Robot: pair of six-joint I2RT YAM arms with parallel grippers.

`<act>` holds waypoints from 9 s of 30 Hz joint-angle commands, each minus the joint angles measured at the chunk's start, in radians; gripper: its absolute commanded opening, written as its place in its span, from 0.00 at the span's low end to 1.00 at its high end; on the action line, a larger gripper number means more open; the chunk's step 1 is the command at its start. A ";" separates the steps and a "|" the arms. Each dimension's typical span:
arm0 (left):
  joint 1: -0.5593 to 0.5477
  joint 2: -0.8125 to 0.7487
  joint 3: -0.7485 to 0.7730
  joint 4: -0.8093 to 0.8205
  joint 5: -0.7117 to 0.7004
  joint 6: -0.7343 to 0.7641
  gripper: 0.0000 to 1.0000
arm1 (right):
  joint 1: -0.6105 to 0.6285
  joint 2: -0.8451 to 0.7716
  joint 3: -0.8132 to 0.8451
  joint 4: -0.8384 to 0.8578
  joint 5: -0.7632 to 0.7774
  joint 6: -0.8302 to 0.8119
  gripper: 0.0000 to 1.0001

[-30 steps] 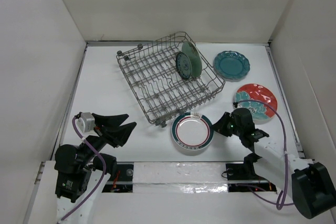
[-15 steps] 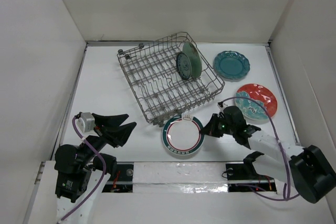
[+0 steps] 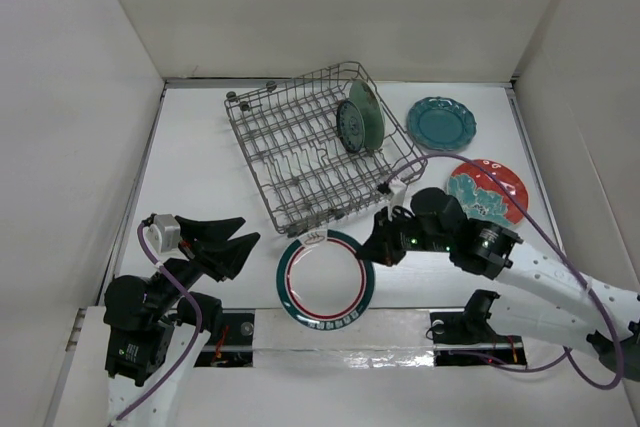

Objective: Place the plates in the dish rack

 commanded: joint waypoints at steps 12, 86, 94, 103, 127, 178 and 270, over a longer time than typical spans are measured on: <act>-0.007 -0.110 -0.001 0.045 0.007 0.005 0.48 | -0.199 0.591 0.606 0.254 0.803 -0.269 0.00; -0.029 -0.138 -0.010 0.053 0.007 0.010 0.49 | -1.377 -0.001 -0.385 0.517 0.505 0.258 0.73; -0.029 -0.158 -0.010 0.051 0.007 0.008 0.49 | -1.559 0.246 -0.411 0.658 0.169 0.257 0.71; -0.029 -0.161 -0.009 0.049 0.007 0.006 0.49 | -1.579 0.439 -0.398 0.783 0.035 0.317 0.37; -0.029 -0.119 -0.009 0.046 0.007 0.008 0.49 | -1.242 -0.251 0.015 0.490 0.279 0.234 0.00; -0.029 -0.101 -0.012 0.056 0.007 0.017 0.49 | -0.092 1.315 1.329 0.182 1.099 -0.660 0.04; -0.029 -0.075 -0.013 0.051 0.007 0.010 0.48 | -0.047 1.171 1.395 0.264 1.018 -0.660 0.00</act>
